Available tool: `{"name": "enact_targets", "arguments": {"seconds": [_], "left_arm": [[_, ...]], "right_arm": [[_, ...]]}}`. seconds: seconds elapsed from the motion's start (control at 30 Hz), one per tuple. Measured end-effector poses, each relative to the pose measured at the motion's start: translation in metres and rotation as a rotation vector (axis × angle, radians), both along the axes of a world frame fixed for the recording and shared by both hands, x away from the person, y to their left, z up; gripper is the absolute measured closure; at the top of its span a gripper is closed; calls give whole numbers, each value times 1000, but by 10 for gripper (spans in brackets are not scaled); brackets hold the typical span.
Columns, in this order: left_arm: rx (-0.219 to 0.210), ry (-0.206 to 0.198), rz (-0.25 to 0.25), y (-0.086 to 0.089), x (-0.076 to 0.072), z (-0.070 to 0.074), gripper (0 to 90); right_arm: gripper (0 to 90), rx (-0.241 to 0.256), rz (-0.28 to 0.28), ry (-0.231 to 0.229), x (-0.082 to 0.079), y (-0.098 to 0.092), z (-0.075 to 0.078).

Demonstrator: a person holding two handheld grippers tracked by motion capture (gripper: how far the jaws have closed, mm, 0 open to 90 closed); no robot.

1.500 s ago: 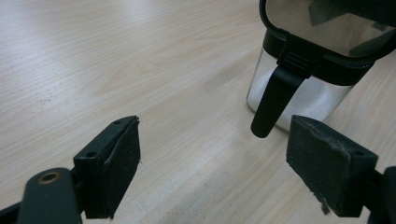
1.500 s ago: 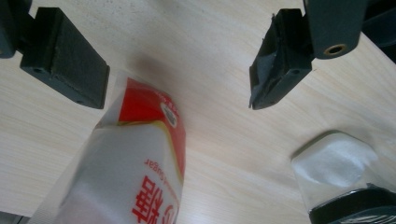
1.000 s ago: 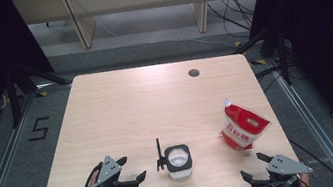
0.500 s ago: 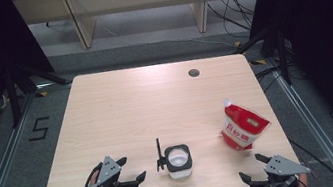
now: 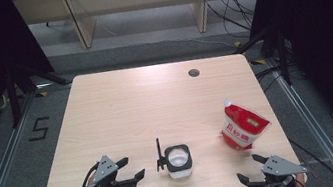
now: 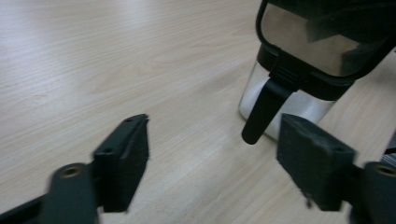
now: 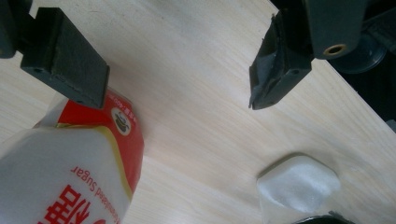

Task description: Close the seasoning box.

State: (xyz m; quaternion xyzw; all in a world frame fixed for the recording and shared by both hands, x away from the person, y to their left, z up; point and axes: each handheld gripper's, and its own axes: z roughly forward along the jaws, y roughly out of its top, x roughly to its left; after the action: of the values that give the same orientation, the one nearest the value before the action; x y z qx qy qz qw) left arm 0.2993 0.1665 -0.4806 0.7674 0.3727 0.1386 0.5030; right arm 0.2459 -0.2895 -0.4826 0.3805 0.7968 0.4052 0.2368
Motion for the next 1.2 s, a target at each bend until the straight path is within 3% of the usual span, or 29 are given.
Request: {"name": "enact_targets", "arguments": {"seconds": [0.13,0.23,0.3,0.33,0.37,0.43,0.47,0.5,0.6,0.63,0.67,0.97,1.07,1.13,1.2], "left_arm": [[43,-22,-64,-6,-3,4,525],[60,-40,-67,-10,-8,9,672],[52,-49,-73,-12,-8,12,758],[70,-66,-94,-12,-7,13,793],[52,-58,-84,-15,-7,14,825],[57,-66,-106,-18,-6,17,870],[61,-63,-108,-20,-6,19,888],[64,-78,-120,-22,-5,21,889],[44,-77,-128,-28,-5,26,892],[56,-93,-142,-30,-5,29,892],[49,-88,-142,-32,-5,31,892],[41,-72,-138,-39,0,37,892],[47,-83,-153,-41,3,39,892],[46,-80,-152,-43,4,41,892],[39,-78,-160,-45,5,41,892]], "right_arm": [[210,-3,4,3,0,1,0],[210,1,-1,5,0,1,0],[210,17,-21,36,-2,3,0],[211,0,-1,9,0,2,-1],[212,10,1,35,-1,3,-1],[211,-9,7,7,1,2,-1],[212,-5,8,16,1,2,-1],[212,-2,6,32,0,2,-1],[212,-11,13,9,1,3,-2],[212,-13,14,11,1,3,-2],[212,-5,15,33,0,4,-2],[212,-7,23,14,1,3,-2],[212,1,22,38,0,3,-2],[212,-7,17,15,1,3,-2],[213,3,28,37,1,3,-3]]}}
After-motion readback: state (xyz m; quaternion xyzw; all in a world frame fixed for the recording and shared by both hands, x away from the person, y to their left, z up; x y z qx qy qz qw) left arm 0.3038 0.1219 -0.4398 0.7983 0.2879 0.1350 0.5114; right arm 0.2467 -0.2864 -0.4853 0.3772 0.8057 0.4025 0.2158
